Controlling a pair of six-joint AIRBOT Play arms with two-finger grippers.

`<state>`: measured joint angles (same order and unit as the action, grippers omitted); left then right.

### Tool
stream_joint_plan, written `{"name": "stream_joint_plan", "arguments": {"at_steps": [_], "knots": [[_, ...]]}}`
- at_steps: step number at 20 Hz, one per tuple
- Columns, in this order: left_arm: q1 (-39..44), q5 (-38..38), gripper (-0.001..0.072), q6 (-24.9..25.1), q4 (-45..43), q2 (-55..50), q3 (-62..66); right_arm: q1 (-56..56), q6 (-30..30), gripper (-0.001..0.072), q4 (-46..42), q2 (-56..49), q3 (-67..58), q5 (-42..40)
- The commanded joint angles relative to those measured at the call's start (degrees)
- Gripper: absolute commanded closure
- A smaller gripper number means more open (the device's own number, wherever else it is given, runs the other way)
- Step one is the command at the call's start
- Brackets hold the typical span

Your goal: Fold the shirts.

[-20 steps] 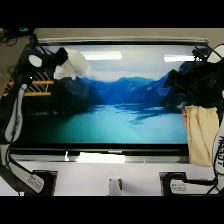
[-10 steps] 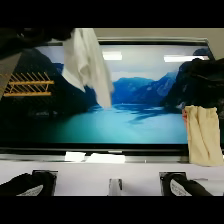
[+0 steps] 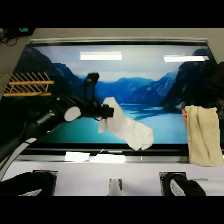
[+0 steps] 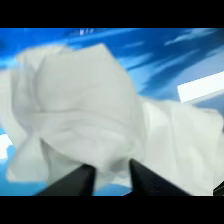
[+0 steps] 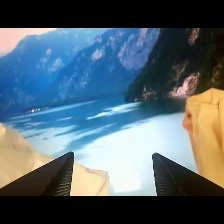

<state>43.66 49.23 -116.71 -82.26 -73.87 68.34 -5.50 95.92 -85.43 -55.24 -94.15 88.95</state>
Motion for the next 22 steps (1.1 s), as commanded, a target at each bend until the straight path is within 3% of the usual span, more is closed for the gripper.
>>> {"name": "stream_joint_plan", "arguments": {"at_steps": [1,2,4,7,10,13,17,22], "knots": [[0.55,2.12,0.0035,-5.51,5.81,-2.29,-5.92,0.07,-1.29,0.0111,6.54,-2.45,3.08,3.87],[-0.20,4.15,0.0013,-4.90,5.64,-1.75,-5.11,0.07,-1.70,0.0082,9.44,-3.41,5.18,3.78],[-3.54,10.05,0.0024,1.40,4.42,0.00,-2.14,0.07,-1.70,0.0082,12.11,-5.05,9.97,3.74],[-11.74,20.76,0.0031,9.60,-1.18,3.17,2.49,0.07,-3.21,0.0083,11.96,-5.66,18.95,3.19],[-19.32,28.94,0.0031,14.53,0.61,3.15,1.16,0.07,-3.21,0.0088,12.09,-5.66,27.80,2.69],[-19.87,23.34,0.0034,14.62,6.01,3.10,-7.56,0.07,-3.58,0.0088,12.07,-5.66,35.01,1.25],[-16.70,3.65,0.0042,11.91,17.14,0.98,-17.99,0.07,-3.54,0.0089,12.07,-5.66,43.01,-0.74],[-15.19,-3.67,0.0044,12.09,17.77,-4.20,-18.36,0.07,-3.19,0.0089,12.31,-5.66,49.53,-0.74]]}}
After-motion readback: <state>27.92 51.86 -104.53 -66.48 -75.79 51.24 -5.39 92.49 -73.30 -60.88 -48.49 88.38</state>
